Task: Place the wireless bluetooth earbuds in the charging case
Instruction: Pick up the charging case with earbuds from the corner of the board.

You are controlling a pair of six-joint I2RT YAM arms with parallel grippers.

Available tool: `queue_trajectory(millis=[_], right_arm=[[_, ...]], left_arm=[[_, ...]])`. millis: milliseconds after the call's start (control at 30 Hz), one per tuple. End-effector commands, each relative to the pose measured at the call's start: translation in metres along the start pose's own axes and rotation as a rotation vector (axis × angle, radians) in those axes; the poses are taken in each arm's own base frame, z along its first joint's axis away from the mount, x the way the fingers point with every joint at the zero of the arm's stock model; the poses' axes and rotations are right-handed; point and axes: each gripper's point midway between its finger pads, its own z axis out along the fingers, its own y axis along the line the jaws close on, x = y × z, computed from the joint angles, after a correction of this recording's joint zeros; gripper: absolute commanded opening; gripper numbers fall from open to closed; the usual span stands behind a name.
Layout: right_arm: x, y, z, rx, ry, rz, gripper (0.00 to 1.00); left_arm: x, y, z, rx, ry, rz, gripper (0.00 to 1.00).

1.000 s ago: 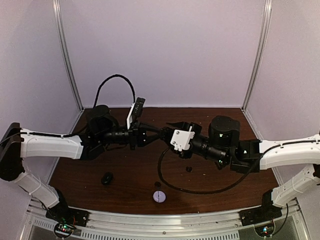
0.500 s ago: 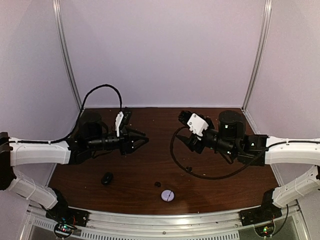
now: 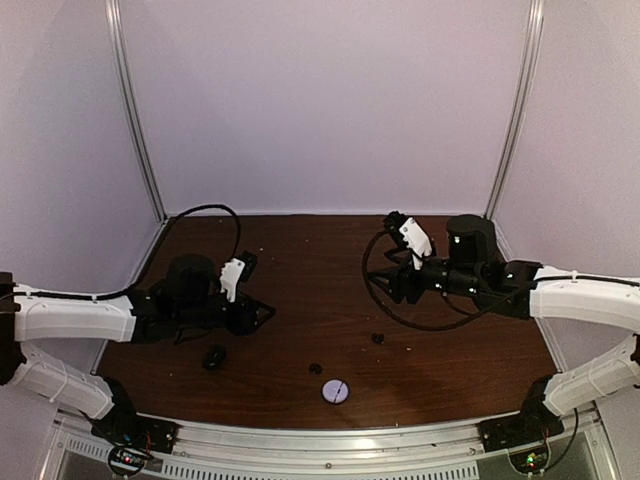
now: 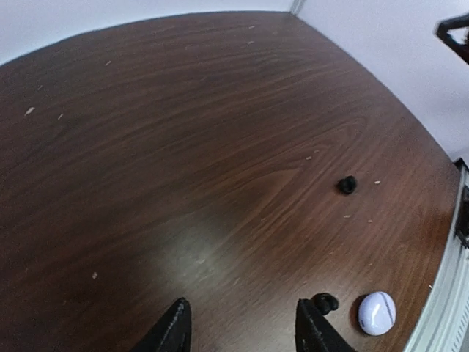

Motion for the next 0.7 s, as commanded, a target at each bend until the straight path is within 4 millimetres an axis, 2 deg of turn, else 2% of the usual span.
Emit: queue_trajectory(millis=[0,133,200,233,300,367,433,567,667], right_arm=[[0.006,0.009,0.002,-0.089,0.009,0.079,0.66],[0.009,0.009,0.006,-0.117,0.02,0.088,0.67],[0.016,0.011,0.009,-0.138,0.054,0.092,0.66],[0.02,0.013,0.01,-0.148,0.072,0.092,0.66],[0.025,0.015,0.009,-0.162,0.085,0.095,0.66],[0.026,0.015,0.008,-0.166,0.085,0.107,0.66],[0.024,0.01,0.006,-0.162,0.074,0.126,0.66],[0.015,-0.004,-0.002,-0.148,0.022,0.194,0.66],[0.012,-0.013,-0.008,-0.133,0.001,0.217,0.66]], left_arm=[[0.044,0.066,-0.03,-0.339,0.116,-0.285,0.5],[0.068,0.077,-0.05,-0.429,0.185,-0.371,0.53],[0.075,0.074,-0.051,-0.414,0.22,-0.375,0.54],[0.073,0.065,-0.045,-0.356,0.229,-0.359,0.54],[0.063,0.018,-0.03,-0.093,0.228,-0.241,0.55],[0.053,-0.033,-0.024,0.07,0.2,-0.013,0.58],[0.048,-0.071,-0.022,0.194,0.182,0.155,0.61],[0.034,-0.105,-0.013,0.366,0.098,0.33,0.62],[0.037,-0.124,0.003,0.433,0.092,0.472,0.63]])
